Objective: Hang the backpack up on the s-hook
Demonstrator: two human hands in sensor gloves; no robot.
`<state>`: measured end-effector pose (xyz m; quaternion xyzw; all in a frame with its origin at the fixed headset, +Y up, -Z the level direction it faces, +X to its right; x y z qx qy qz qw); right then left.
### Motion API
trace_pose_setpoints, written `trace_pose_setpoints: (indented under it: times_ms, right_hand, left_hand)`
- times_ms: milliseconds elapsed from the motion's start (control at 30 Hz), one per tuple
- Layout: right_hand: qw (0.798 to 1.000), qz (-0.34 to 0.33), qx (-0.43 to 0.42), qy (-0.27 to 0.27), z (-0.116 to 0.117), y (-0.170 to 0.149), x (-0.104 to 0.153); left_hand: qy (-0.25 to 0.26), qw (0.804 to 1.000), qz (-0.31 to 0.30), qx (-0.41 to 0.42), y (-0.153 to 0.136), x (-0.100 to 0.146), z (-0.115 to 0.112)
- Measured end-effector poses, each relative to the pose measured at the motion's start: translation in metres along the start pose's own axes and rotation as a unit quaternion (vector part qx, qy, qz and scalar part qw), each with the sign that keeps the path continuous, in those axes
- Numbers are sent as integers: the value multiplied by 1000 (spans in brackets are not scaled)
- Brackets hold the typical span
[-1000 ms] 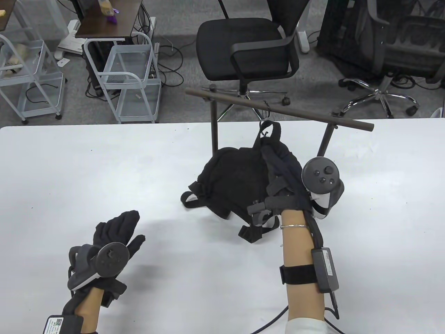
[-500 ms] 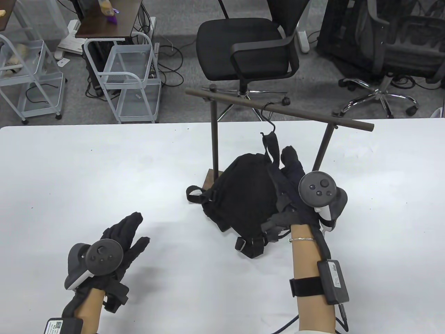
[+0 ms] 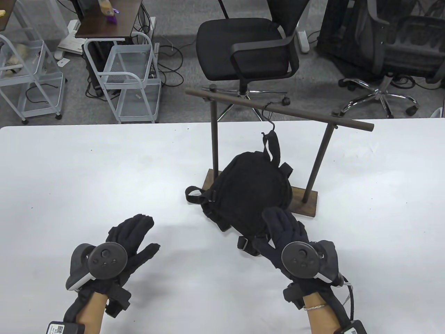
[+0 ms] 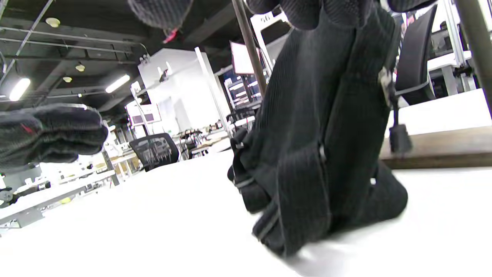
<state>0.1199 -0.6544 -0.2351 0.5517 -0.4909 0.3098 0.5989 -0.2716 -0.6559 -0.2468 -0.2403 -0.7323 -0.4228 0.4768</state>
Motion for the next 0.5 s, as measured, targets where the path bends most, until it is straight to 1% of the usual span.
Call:
trace_pose_setpoints:
  times_ms: [33, 167, 367, 500]
  right_hand:
    - [1000, -1, -2, 19, 4, -1, 0]
    - [999, 4, 20, 44, 13, -6, 2]
    - [999, -3, 10, 45, 13, -3, 1]
    - [999, -5, 13, 50, 14, -2, 0]
  left_hand:
    - [-4, 1000, -1, 1, 0, -1, -1]
    - [-27, 1000, 1, -6, 0, -4, -7]
    - [-42, 999, 10, -11, -2, -5, -12]
    - [-39, 999, 14, -9, -2, -5, -12]
Point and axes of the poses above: the tracker on the back of each hand, its own y axis roughly to the thumb side, its own x axis roughly from the fingertips to the wrist, z = x × y, the point moved 1 cm from there along -x, roughly from the wrist to the fingertips, and after that the axes turned 12 degrees about x, right-handed, at the moved point
